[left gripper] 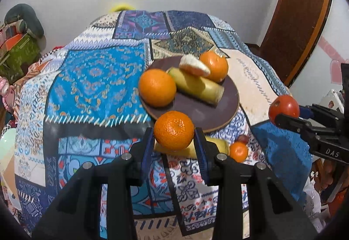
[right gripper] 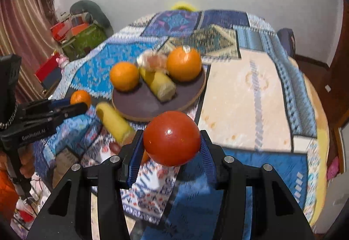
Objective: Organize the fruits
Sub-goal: 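Grasp the red tomato with the right tool while the left tool grasps a tangerine, then lower the tomato onto the plate with the right tool while the left tool lowers the tangerine, then open both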
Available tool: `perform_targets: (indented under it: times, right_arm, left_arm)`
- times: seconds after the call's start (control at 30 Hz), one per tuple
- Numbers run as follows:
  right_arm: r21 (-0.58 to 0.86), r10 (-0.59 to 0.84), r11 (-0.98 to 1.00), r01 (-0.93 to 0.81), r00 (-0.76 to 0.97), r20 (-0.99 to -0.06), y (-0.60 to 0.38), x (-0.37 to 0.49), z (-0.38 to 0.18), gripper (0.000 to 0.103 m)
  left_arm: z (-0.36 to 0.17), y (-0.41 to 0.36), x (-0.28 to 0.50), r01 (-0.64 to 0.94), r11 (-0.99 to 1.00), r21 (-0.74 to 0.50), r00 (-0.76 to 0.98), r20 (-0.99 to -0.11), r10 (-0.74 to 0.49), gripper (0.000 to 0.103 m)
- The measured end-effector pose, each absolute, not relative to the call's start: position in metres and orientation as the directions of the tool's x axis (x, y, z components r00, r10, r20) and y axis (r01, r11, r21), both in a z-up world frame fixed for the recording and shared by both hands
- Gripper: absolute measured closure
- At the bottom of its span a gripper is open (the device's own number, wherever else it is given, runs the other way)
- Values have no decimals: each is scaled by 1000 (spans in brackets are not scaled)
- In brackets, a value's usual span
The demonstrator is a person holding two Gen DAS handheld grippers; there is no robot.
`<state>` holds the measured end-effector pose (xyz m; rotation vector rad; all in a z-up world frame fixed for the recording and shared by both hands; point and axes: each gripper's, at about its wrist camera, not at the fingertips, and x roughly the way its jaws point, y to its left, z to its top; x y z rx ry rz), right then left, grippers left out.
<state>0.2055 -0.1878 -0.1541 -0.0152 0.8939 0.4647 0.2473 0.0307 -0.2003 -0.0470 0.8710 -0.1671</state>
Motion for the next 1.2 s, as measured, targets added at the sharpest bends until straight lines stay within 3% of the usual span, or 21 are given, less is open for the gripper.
perform_targets:
  times: [0.53,1.2]
  right_arm:
    - [146,380,902,-407,585,-717,-182,254,-142,57]
    - [183,391,895,-408,518,-761,-168,302,-189,57]
  left_arm:
    - [-200,17,290,155,978,-143,637,-742,-209,66]
    - [-249,-3,332,199,970,-138,549,-804,-227,66]
